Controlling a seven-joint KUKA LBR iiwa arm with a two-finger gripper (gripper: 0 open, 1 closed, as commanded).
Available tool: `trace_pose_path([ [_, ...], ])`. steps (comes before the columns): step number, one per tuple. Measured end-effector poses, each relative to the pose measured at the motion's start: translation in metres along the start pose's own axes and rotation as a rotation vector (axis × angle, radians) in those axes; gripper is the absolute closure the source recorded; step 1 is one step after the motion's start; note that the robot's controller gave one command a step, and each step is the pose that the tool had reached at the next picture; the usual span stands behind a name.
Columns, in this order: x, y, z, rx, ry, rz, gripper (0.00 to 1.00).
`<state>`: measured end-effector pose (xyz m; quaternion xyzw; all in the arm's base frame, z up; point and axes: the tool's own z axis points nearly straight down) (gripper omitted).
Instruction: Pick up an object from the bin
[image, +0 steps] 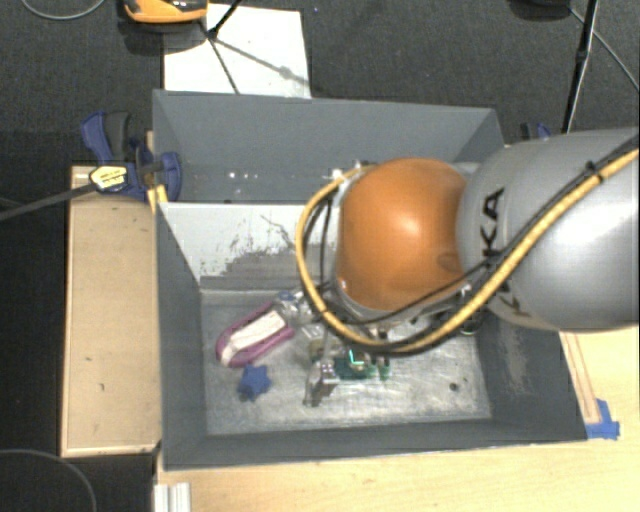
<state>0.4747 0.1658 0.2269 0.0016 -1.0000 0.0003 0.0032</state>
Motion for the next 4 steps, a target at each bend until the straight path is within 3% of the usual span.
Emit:
trace_pose_path([
  [1,-0.094,0.062,0.156,0.0,-0.012,-0.763,0.0],
  [2,-0.093,0.046,0.125,0.001,-0.015,-0.884,0.0],
  [3,-0.094,0.033,0.124,0.001,-0.014,-1.06,0.0],
  [4,-0.111,0.038,0.142,-0.002,-0.045,-1.266,0.0],
])
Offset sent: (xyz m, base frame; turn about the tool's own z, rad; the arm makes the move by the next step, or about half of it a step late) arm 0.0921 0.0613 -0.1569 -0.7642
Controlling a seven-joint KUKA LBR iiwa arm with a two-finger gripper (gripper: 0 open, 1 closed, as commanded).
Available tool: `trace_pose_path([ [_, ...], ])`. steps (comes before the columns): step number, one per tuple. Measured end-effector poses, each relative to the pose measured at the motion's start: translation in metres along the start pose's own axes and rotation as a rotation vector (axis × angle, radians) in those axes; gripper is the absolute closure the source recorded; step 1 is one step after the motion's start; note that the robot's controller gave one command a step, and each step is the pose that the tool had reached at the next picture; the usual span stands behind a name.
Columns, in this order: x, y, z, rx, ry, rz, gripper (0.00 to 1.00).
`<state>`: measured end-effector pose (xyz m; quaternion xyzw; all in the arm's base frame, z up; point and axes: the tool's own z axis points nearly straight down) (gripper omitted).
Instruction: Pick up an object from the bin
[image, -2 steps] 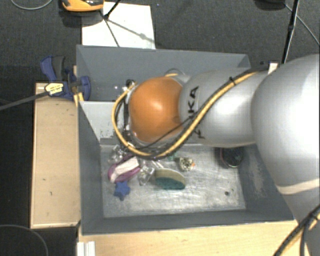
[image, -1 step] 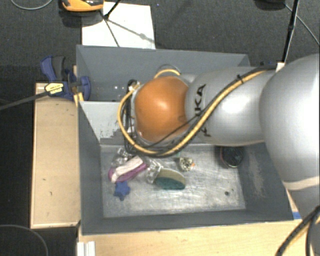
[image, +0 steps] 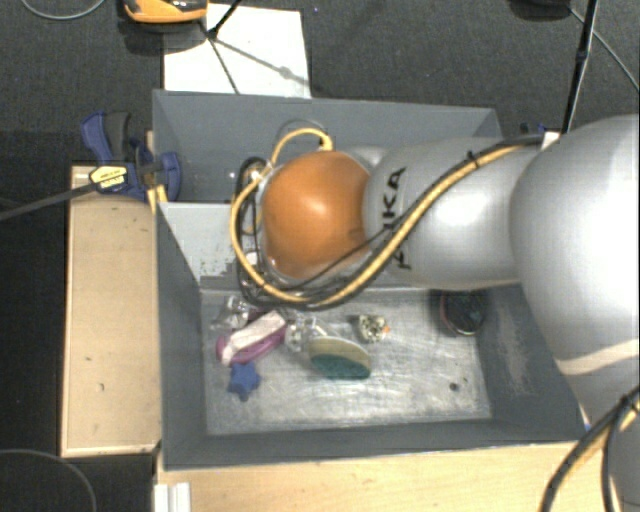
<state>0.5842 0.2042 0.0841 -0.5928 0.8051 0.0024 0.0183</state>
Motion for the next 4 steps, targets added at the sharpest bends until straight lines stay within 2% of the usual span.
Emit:
trace_pose_path([
  [1,-0.036,0.048,0.013,-0.024,0.022,-0.537,0.0],
  [2,-0.035,0.046,0.012,-0.023,0.024,-0.527,1.0],
  [3,-0.039,0.044,-0.036,-0.02,0.021,-0.516,1.0],
  [4,-0.043,0.041,-0.109,-0.017,0.021,-0.507,1.0],
])
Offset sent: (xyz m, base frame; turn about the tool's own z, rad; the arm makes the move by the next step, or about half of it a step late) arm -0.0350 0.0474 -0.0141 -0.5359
